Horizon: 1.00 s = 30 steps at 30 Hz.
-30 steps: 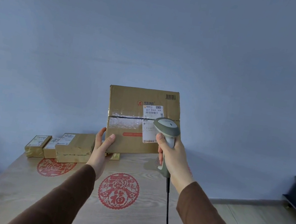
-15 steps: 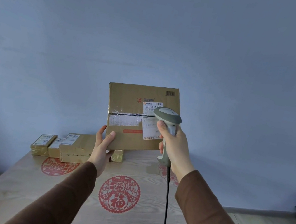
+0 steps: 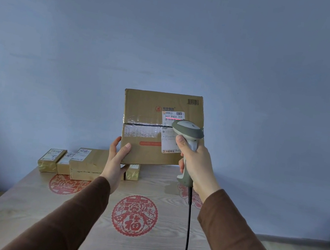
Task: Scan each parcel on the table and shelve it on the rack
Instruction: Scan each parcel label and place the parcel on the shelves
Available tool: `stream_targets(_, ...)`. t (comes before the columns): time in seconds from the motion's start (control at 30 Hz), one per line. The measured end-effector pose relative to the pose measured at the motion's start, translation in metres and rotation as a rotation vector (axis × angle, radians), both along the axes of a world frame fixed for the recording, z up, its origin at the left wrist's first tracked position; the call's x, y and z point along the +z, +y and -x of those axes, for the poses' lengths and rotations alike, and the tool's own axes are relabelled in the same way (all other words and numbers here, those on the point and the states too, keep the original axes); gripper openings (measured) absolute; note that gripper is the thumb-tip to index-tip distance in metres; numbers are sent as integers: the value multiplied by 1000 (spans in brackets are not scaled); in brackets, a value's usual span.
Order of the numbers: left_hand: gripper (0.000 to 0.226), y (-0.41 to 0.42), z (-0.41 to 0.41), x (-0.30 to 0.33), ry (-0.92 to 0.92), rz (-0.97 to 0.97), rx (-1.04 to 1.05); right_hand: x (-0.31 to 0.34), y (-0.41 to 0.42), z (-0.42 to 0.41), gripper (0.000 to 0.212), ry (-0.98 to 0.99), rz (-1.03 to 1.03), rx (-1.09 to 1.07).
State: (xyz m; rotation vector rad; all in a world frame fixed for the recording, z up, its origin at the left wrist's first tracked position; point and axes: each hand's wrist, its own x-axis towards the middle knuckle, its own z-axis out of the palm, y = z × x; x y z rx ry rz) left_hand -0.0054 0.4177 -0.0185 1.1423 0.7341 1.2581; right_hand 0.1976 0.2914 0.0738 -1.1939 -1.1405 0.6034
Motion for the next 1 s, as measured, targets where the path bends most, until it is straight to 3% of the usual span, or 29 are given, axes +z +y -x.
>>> stream_targets(0.17, 72, -5, 2, 1, -1, -7, 13, 0, -2, 1, 20, -3, -5, 12)
stream_targets(0.3, 78, -14, 11, 1, -10, -10, 38, -3, -3, 1, 37, 64, 9, 29)
stream_targets(0.53, 72, -30, 53, 2, -43, 16, 127, -5, 4, 19, 31, 181, -14, 35)
stream_targets(0.77, 69, -59, 148, 5, -25, 9, 310, -9, 25, 79, 28, 191, -20, 77)
stream_targets(1.0, 71, -147, 294, 2, -33, 10, 559, -28, 17, 214, 32, 236, -3, 133)
